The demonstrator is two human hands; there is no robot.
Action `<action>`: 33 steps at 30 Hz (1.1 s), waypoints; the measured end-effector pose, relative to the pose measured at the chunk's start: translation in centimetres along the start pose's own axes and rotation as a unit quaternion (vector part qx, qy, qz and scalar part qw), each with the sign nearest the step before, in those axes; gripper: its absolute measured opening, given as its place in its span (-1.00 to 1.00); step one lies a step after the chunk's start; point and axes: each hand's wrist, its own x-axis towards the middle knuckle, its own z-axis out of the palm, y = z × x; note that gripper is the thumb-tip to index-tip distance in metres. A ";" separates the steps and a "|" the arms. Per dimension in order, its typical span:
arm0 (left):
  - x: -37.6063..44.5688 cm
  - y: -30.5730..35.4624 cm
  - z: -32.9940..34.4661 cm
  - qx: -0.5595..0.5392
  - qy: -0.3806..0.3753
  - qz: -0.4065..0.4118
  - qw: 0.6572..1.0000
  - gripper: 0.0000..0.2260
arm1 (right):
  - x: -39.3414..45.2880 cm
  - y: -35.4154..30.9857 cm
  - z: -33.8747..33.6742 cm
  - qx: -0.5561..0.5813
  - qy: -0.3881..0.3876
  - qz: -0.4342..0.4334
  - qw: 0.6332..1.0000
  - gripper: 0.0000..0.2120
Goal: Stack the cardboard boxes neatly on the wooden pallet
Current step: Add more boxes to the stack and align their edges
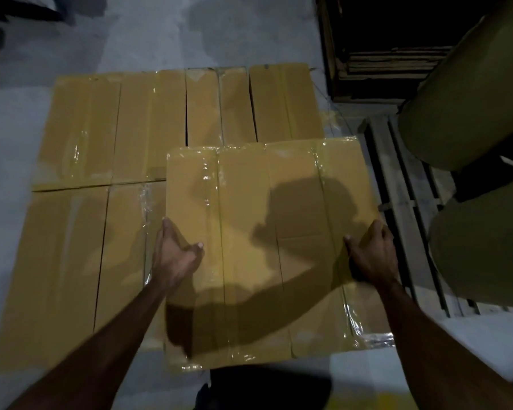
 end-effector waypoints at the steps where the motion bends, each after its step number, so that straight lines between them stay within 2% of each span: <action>1: -1.0 -0.6 0.3 -0.009 -0.001 -0.005 1.000 0.08 | -0.5 0.7 -0.1 0.001 -0.004 0.003 1.000 -0.19; 5: -5.2 -2.5 0.9 -0.014 -0.009 -0.027 0.999 0.08 | -3.1 2.4 -1.0 0.003 -0.037 0.010 0.999 -0.28; 10: -9.3 -4.9 1.3 -0.023 -0.016 -0.034 0.999 0.11 | -5.9 5.5 -1.5 0.035 -0.055 0.009 0.998 -0.28; 16: -9.4 -5.1 1.9 -0.039 0.008 -0.038 0.999 0.08 | -3.3 11.0 0.6 0.093 -0.082 0.014 0.992 -0.38; 19: -9.0 -5.5 2.2 -0.052 0.016 -0.044 0.998 0.08 | -4.1 9.7 -0.3 0.106 -0.087 0.004 0.991 -0.42; 23: -9.0 -5.5 1.7 -0.060 -0.011 -0.039 0.997 0.08 | -4.8 8.8 -2.1 0.095 -0.111 -0.042 0.988 -0.37; 27: -9.6 -5.1 0.5 -0.101 -0.057 -0.041 0.992 -0.06 | -4.9 10.2 -3.1 0.091 -0.150 -0.021 0.984 -0.48; 30: -10.8 -4.8 -0.6 -0.088 -0.089 -0.038 0.991 -0.17 | -7.5 10.7 -4.1 0.058 -0.156 0.002 0.986 -0.51; 33: -13.3 -4.3 -1.7 -0.071 -0.087 -0.022 0.993 -0.26 | -11.4 10.8 -5.2 0.067 -0.159 0.029 0.985 -0.56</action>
